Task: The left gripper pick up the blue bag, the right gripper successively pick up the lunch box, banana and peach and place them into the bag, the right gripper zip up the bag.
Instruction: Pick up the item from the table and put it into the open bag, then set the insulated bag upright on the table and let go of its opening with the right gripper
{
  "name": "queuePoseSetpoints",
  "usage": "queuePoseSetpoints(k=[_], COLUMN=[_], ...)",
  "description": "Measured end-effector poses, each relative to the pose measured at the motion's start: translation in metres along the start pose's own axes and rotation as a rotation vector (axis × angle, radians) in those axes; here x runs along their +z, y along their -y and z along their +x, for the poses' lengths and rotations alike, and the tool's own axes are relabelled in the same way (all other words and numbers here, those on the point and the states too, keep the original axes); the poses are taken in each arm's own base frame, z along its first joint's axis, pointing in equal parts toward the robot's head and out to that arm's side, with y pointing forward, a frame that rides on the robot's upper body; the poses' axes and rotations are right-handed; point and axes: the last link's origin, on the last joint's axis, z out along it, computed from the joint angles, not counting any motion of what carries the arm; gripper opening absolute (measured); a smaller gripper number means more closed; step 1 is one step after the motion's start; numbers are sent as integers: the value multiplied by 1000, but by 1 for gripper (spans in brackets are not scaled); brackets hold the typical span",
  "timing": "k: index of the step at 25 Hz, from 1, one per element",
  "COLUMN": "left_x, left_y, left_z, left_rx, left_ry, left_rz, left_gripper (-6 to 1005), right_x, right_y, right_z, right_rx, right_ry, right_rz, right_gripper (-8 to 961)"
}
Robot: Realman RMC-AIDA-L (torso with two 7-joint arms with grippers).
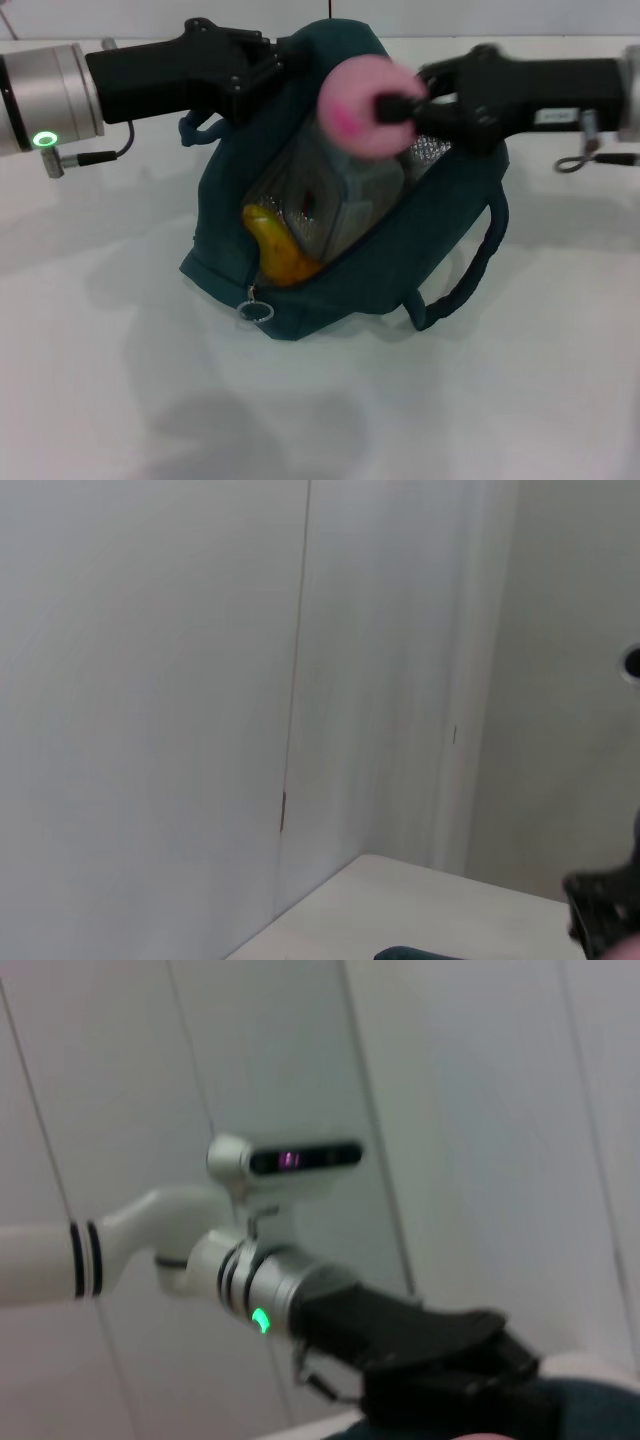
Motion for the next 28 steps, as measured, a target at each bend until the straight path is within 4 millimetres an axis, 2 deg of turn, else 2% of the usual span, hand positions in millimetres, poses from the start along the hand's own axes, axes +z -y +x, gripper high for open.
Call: queuePoseSetpoints(k=[4, 9, 11, 17, 22, 28], left_x=[0, 0, 0, 0, 0, -1], left_y=[1, 1, 1, 1, 1, 2], left_z=[0, -1, -1, -1, -1, -2], left_rx=[3, 6, 6, 10, 8, 0], left_ry=[2, 5, 6, 7, 7, 5], left_rz=[4, 5, 6, 7, 7, 11], left_gripper=[53, 53, 53, 54, 54, 54], right_x=[22, 30, 29, 20, -1, -55], right_y=[-4, -8, -7, -4, -15, -55], right_z=[-2, -2, 0, 4, 8, 27], right_rx=[8, 4, 4, 0, -31, -34], right_ry=[-77, -121, -128, -119, -98, -52], right_rz=[-59, -89, -74, -20, -2, -85], right_gripper=[156, 196, 443, 524, 592, 752])
